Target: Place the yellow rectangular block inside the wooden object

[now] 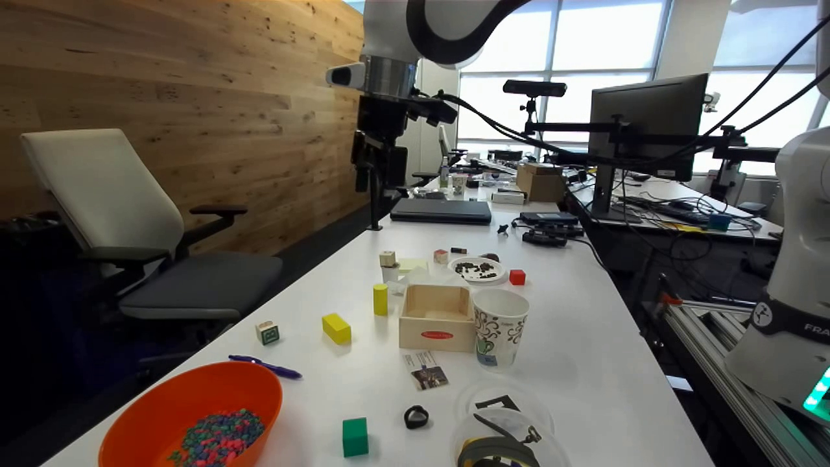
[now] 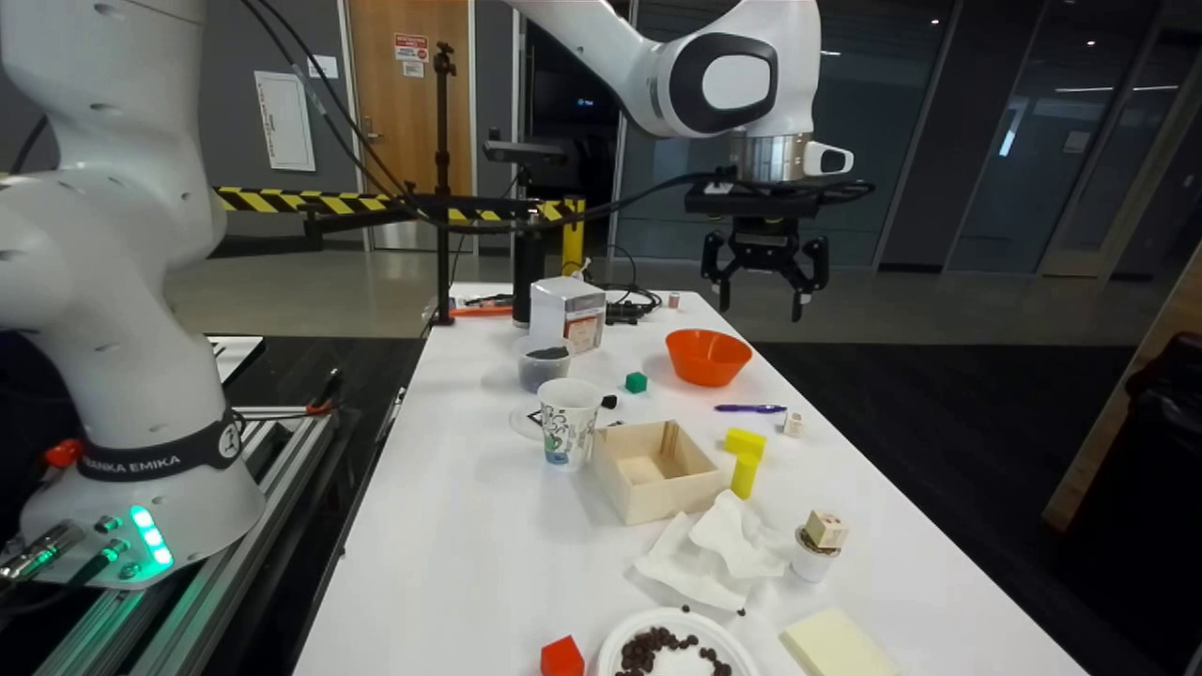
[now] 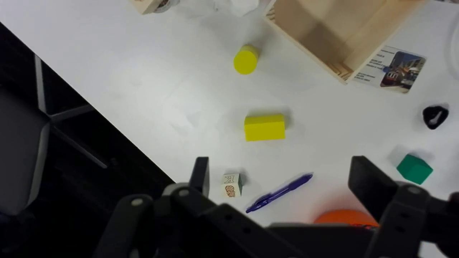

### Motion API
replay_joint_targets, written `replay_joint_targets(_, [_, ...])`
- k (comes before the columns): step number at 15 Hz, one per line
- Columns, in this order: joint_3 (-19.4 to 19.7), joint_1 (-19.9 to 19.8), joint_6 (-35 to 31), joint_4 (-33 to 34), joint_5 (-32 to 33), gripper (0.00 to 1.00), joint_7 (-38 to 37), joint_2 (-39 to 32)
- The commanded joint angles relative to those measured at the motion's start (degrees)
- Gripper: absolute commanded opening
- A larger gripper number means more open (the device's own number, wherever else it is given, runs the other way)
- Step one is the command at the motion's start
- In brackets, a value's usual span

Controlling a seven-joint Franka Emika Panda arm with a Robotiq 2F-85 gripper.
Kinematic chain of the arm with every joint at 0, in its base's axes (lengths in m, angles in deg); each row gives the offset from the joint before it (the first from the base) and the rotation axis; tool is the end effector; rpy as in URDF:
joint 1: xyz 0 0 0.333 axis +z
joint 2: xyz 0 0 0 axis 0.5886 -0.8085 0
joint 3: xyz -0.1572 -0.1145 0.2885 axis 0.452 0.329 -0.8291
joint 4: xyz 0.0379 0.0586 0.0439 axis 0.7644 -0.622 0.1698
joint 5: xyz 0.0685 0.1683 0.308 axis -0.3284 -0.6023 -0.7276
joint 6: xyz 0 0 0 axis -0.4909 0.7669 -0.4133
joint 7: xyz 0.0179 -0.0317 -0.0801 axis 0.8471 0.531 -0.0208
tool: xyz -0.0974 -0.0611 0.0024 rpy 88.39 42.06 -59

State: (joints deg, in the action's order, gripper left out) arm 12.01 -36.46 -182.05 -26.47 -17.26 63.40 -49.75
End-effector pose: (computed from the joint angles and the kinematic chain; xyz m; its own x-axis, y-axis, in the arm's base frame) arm 0.6262 0.0484 0.4623 0.6629 0.7419 0.1010 0.7253 -0.6697 0.1596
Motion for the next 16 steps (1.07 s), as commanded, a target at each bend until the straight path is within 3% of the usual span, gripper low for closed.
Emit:
replay_joint_targets(1, [-1.00, 0.08, 2.47, 3.67, 0.42, 1.00, 7.95, -3.12])
replay_joint_targets(3, [-0.59, 0.53, 4.51, 5.03, 1.66, 1.00, 8.52, -4.43])
replay_joint_targets(4, [-0.66, 0.31, 1.59, 1.74, 0.31, 1.00, 6.88, -2.40])
replay_joint_targets(9, [-0.99, -0.35, 1.28, 3.21, -0.33, 1.00, 9.83, -4.58])
replay_joint_targets(16, [-1.76, -0.61, -0.98, 11.40, -0.14, 1.00, 14.98, -15.00])
